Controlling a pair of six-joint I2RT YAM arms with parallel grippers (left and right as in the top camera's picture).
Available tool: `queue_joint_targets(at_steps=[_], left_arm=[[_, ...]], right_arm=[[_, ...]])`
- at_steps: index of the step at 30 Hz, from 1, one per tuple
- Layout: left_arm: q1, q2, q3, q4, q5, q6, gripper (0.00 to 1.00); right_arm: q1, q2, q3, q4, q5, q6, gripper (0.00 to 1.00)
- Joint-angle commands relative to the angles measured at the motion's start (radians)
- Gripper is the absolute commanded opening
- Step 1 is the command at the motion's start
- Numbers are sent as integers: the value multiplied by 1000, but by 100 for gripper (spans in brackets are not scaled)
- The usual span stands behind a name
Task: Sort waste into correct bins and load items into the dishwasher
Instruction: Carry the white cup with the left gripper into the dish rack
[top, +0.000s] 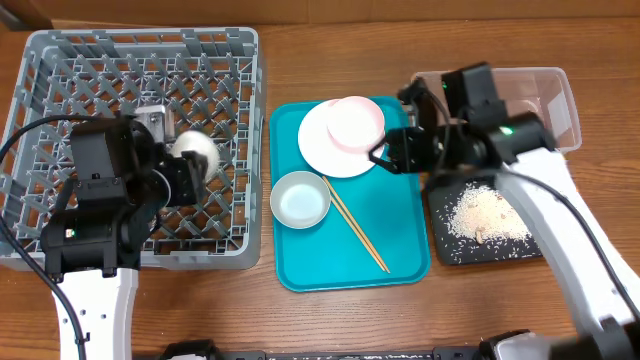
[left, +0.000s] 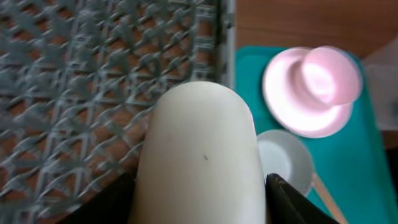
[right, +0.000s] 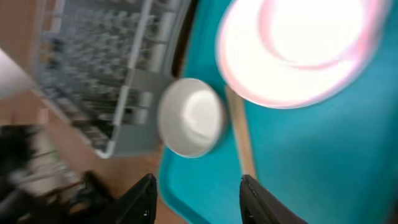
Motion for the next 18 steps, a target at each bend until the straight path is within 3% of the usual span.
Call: queue_joint_targets(at_steps=[1, 8, 18], left_arm=[[6, 11, 18, -48, -220, -30, 4], [6, 114, 18, -122, -297, -137, 4], [48, 291, 18, -139, -296, -177, 4]], right_arm=[[-1, -124, 13, -82, 320, -14, 45], [-33, -183, 13, -208, 404, 16, 51], [-34, -181, 11, -214, 404, 16, 55]])
